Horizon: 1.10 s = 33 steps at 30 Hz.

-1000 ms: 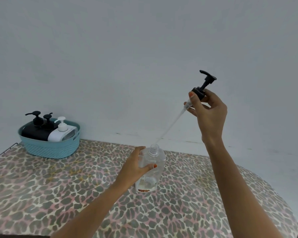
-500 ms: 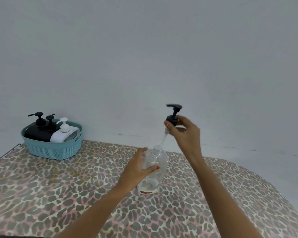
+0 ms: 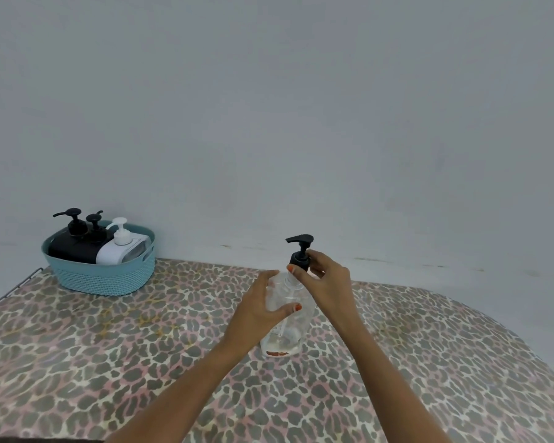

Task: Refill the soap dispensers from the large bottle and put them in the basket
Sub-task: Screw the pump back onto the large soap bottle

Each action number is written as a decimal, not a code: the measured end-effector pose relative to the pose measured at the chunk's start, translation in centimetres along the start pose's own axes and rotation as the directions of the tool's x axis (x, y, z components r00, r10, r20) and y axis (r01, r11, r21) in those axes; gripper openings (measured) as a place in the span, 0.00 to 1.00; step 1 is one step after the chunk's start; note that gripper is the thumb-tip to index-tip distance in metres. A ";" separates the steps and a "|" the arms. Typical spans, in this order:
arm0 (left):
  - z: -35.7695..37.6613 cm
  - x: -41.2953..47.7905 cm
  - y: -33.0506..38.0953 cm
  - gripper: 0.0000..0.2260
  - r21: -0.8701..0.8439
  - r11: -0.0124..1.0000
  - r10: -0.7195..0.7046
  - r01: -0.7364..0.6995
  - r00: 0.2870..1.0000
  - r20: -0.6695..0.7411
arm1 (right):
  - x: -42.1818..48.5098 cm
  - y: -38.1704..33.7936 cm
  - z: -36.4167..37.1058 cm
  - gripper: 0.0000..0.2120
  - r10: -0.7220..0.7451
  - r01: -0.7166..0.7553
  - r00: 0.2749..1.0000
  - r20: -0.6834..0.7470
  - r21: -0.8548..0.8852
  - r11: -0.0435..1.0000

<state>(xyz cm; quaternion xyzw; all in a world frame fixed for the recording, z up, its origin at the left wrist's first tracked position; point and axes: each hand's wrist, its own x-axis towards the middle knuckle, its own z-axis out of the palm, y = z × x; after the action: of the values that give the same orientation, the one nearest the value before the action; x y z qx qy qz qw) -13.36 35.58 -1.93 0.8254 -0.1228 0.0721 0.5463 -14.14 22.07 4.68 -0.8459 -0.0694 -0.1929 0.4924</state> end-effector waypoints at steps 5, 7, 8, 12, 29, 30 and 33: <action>0.1 0.0 -0.1 0.29 0.006 1.000 0.009 -0.009 1.000 0.002 | -0.8 1.1 0.7 0.12 0.051 -0.051 0.999 -0.015 0.036 0.998; 0.1 0.0 -0.1 0.29 0.010 1.000 0.007 -0.007 1.000 0.000 | -0.9 1.2 1.1 0.12 0.090 -0.086 0.995 -0.046 0.086 0.993; 0.1 0.0 -0.1 0.29 0.010 1.000 0.007 -0.007 1.000 -0.004 | -1.0 1.2 1.4 0.13 0.109 -0.105 0.993 -0.048 0.085 0.991; 0.0 0.0 -0.2 0.29 -0.001 1.000 0.009 -0.009 1.000 0.002 | -0.7 1.4 1.5 0.21 0.129 -0.131 0.991 0.025 0.117 0.984; 0.0 0.3 -0.5 0.28 -0.005 1.000 0.009 -0.009 1.000 0.001 | 0.5 1.0 1.8 0.22 0.070 -0.070 0.998 0.007 0.106 0.992; 0.0 0.4 -0.5 0.29 -0.006 1.000 0.008 -0.008 1.000 0.003 | 0.4 0.9 1.8 0.24 0.069 -0.076 0.995 0.067 0.107 0.991; -0.1 0.4 -0.4 0.29 -0.010 1.000 -0.011 0.011 1.000 0.001 | 0.4 1.0 0.9 0.23 0.082 -0.143 0.970 0.230 0.264 0.954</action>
<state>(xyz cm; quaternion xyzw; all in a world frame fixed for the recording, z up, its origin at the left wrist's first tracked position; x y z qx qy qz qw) -12.88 35.77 -2.13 0.8234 -0.1188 0.0680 0.5508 -13.28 22.31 3.62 -0.7867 -0.1006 -0.0596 0.6061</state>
